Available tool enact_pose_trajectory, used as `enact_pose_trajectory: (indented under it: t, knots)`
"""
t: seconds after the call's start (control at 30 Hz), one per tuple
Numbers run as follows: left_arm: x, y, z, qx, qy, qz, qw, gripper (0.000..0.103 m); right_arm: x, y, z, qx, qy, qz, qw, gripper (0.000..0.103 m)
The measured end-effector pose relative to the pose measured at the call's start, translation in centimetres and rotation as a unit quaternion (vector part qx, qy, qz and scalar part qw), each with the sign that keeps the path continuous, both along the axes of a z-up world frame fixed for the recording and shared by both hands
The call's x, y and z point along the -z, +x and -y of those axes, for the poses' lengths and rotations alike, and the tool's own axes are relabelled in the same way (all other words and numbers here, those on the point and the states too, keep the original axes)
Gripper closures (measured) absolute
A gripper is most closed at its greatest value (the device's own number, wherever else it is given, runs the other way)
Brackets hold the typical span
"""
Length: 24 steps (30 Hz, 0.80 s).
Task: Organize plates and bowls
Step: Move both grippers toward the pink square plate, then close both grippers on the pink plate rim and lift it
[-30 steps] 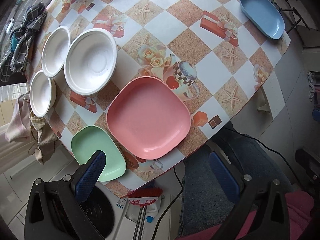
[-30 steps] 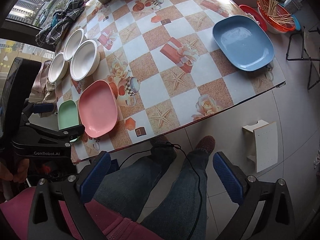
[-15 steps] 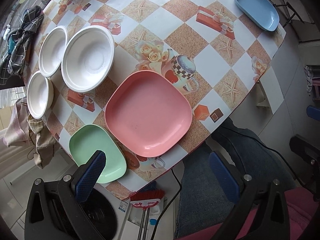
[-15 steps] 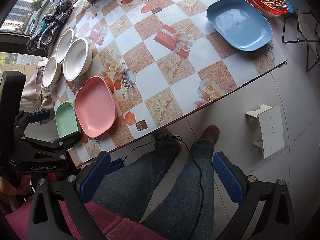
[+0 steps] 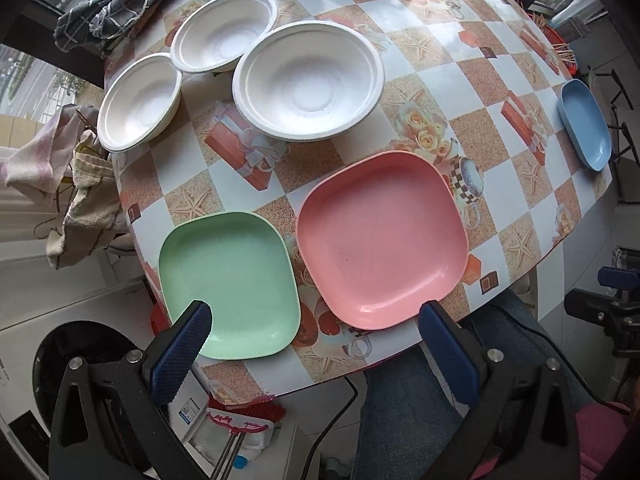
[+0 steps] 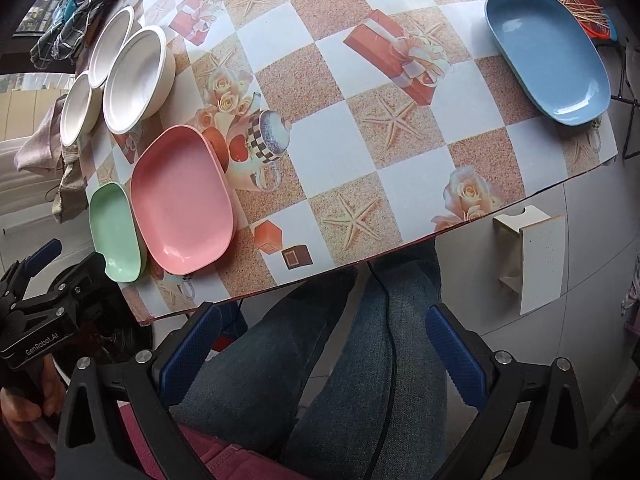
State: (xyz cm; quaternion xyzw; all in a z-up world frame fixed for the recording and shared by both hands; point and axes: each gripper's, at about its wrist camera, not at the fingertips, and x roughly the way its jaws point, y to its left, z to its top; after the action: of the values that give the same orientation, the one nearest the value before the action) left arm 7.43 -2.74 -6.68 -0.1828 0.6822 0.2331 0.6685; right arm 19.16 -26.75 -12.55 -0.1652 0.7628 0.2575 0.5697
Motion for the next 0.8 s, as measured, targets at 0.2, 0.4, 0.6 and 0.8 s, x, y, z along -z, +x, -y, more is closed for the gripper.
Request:
enact_pose_trajectory:
  t: [0.2, 0.4, 0.6, 0.8]
  knots:
    - [1.2, -2.2, -0.6, -0.103, -0.028, 0.022, 0.9941, 0.000, 1.4, 1.2, -4.2, -0.083, -0.029, 0.021, 0.996, 0.000]
    - [3.6, -2.0, 0.1, -0.129, -0.017, 0.004, 0.9915, 0.000, 4.5, 0.8, -8.1, -0.132, -0.026, 0.035, 0.990, 0.000]
    - [4.8, -1.8, -0.2, -0.127, 0.008, -0.017, 0.9917, 0.000, 7.4, -0.3, -10.7, -0.155, -0.032, 0.068, 0.985, 0.000]
    - [6.4, 0.3, 1.1, -0.088, 0.034, -0.043, 0.9946, 0.000, 8.7, -0.2, -10.3, -0.166, -0.052, 0.098, 0.980, 0.000]
